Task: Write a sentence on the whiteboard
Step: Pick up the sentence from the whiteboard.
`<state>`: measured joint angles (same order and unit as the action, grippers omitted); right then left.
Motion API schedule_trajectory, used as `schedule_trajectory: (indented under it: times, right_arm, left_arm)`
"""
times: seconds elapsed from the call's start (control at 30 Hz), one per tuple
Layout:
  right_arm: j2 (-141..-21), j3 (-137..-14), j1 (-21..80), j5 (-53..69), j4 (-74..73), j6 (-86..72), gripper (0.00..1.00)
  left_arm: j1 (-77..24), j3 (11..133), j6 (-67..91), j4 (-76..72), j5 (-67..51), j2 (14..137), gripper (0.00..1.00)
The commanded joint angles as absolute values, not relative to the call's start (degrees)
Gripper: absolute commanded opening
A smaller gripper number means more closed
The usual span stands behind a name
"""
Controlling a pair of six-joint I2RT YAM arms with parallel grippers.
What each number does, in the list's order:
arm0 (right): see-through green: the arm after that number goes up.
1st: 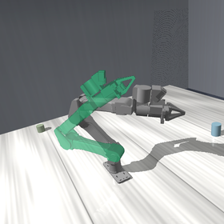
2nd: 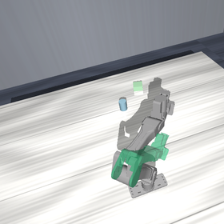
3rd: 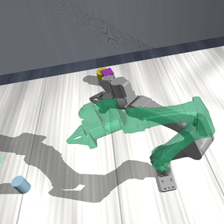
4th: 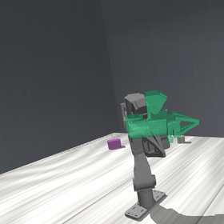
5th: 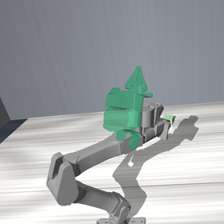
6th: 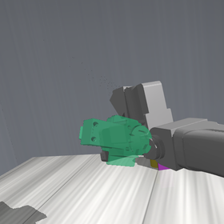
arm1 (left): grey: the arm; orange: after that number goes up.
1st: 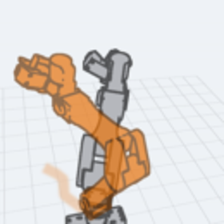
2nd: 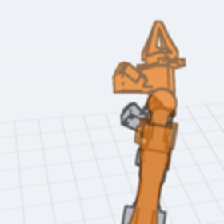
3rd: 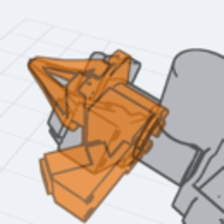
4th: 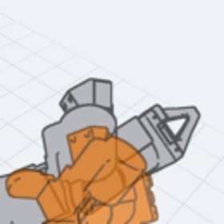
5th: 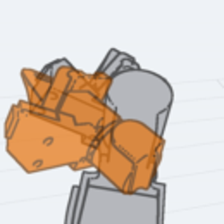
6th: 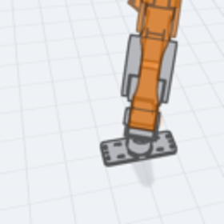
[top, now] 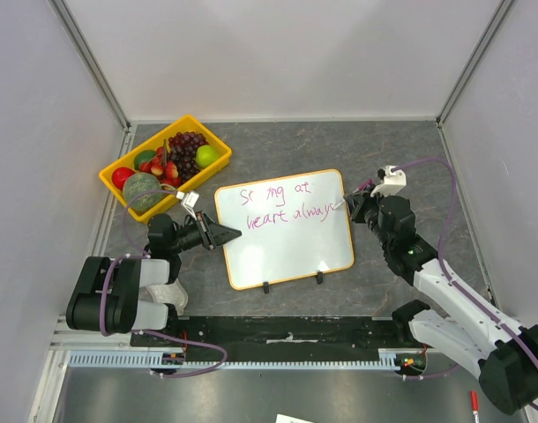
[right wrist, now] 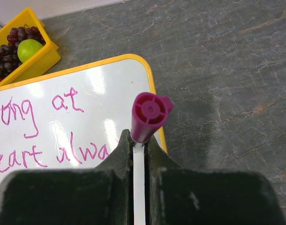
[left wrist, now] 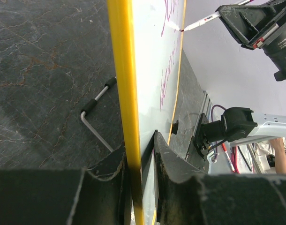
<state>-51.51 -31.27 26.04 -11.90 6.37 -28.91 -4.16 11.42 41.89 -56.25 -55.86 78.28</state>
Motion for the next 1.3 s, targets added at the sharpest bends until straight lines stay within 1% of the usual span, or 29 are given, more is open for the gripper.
schedule_trajectory:
  times: [0.0, 0.57, 0.87, 1.03, 1.27]
  right_arm:
    - [-51.3, -30.1, 25.8, -11.1, 4.5, -28.5, 0.0]
    - [-52.1, -30.7, 25.8, -7.9, 7.0, -31.7, 0.0]
    - [-46.5, -31.6, 24.9, -4.6, 6.0, -32.6, 0.0]
    - [-44.0, -31.6, 24.5, -5.9, 4.1, -31.8, 0.0]
    - [-44.6, -30.2, 24.2, -8.2, 3.7, -30.6, 0.0]
  left_arm:
    - [-4.4, 12.1, 37.4, -55.6, -53.7, 79.4, 0.02]
    - [-4.5, 12.0, 37.3, -55.6, -53.7, 79.1, 0.02]
    - [-4.4, 12.0, 37.3, -55.6, -53.7, 79.1, 0.02]
    - [-4.4, 12.0, 37.4, -55.5, -53.5, 78.8, 0.02]
    - [-4.5, 12.0, 37.2, -55.5, -53.5, 78.9, 0.02]
